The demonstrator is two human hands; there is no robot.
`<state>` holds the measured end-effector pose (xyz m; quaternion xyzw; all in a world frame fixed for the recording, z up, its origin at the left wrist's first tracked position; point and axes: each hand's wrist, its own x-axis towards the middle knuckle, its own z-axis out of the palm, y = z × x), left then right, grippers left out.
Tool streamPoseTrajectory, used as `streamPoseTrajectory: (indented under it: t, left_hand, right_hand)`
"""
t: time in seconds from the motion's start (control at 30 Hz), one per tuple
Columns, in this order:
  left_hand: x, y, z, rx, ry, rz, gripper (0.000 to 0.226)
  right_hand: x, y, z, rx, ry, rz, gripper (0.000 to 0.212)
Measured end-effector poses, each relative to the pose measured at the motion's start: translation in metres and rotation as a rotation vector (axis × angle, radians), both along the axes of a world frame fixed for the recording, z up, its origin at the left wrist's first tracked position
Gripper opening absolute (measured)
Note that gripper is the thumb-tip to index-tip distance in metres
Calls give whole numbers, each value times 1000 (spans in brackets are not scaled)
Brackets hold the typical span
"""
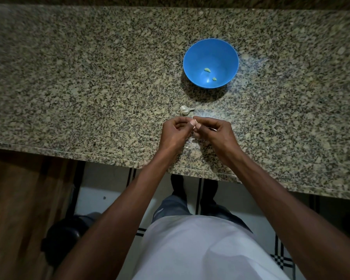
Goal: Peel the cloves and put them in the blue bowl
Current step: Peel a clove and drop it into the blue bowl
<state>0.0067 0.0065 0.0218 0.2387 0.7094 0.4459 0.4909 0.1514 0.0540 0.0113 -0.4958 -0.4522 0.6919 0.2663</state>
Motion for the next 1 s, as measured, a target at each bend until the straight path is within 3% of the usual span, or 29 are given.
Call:
streamPoseTrajectory:
  t: [0.2,0.3,0.4,0.47,0.6,0.73,0.83,1.0]
  left_hand:
    - [-10,-1,-6,84,390,-257,11]
    - [-8,0,-4,110,491,-247,12]
    - [-3,3,-1,50,351,-83,9]
    - [1,5,1,-33,119,45,9]
    - [1,10,15,-196,-433,245,9]
    - [-12,12,15,-332,-731,244,17]
    - [-24,10,9,-346,-749,250,10]
    - [-24,8,3,-259,-458,141,10]
  right_hand:
    - [6,13,4,82,-166,80,37]
    - [3,15,9,245,-317,107,27]
    - [-5,9,16,569,-421,108,18]
    - [-7,6,18,712,-426,116,21]
    - [-3,5,17,870,-425,204,21]
    - [7,9,13,981,-439,327,13]
    - [13,12,12,908,-397,312,18]
    - [14,19,11,489,-303,121,24]
